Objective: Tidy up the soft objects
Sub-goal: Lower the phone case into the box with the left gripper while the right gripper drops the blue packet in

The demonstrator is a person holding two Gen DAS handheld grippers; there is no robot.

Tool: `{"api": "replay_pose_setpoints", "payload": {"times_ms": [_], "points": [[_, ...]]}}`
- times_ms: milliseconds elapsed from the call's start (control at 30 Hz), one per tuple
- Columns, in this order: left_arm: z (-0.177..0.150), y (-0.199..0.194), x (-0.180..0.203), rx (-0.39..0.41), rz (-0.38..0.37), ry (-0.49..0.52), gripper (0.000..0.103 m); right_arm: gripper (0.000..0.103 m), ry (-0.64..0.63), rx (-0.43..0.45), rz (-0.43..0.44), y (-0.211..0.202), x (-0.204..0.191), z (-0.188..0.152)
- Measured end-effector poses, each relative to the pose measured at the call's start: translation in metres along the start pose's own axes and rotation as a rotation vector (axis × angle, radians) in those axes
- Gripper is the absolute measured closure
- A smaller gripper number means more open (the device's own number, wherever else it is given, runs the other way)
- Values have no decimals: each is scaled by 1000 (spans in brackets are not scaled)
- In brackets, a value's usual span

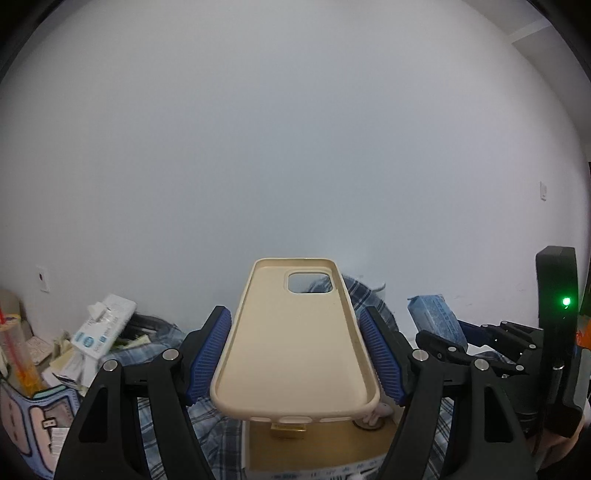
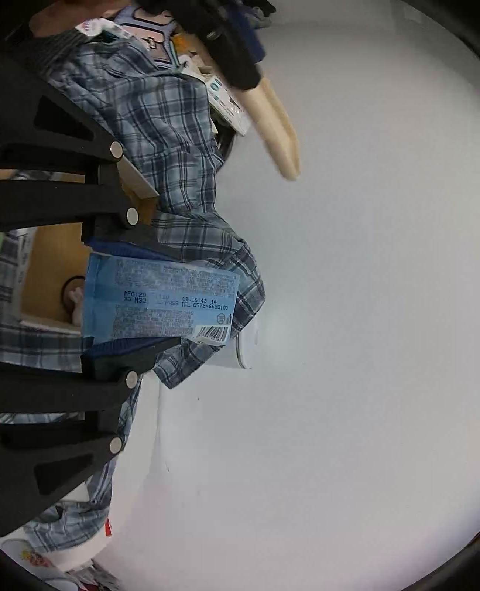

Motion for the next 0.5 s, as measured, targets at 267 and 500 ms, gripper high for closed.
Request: {"api": "replay_pose_setpoints", "payload": {"times_ms": [267, 500], "points": [[-58, 64, -18, -159, 16, -24, 29, 67, 27, -131, 18, 56, -5, -40], [-109, 99, -34, -294, 19, -60, 29, 67, -4, -245, 46, 84, -11, -89]]}}
Point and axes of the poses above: each gripper's, at about its wrist camera, not at the fingertips, and y roughly the way its jaws point, x to its right, z to its top, the point moved 9 cm from there along y, roughly the way its jaws point, and after that the axes turned 14 degrees about -z, right-handed, at the moved point
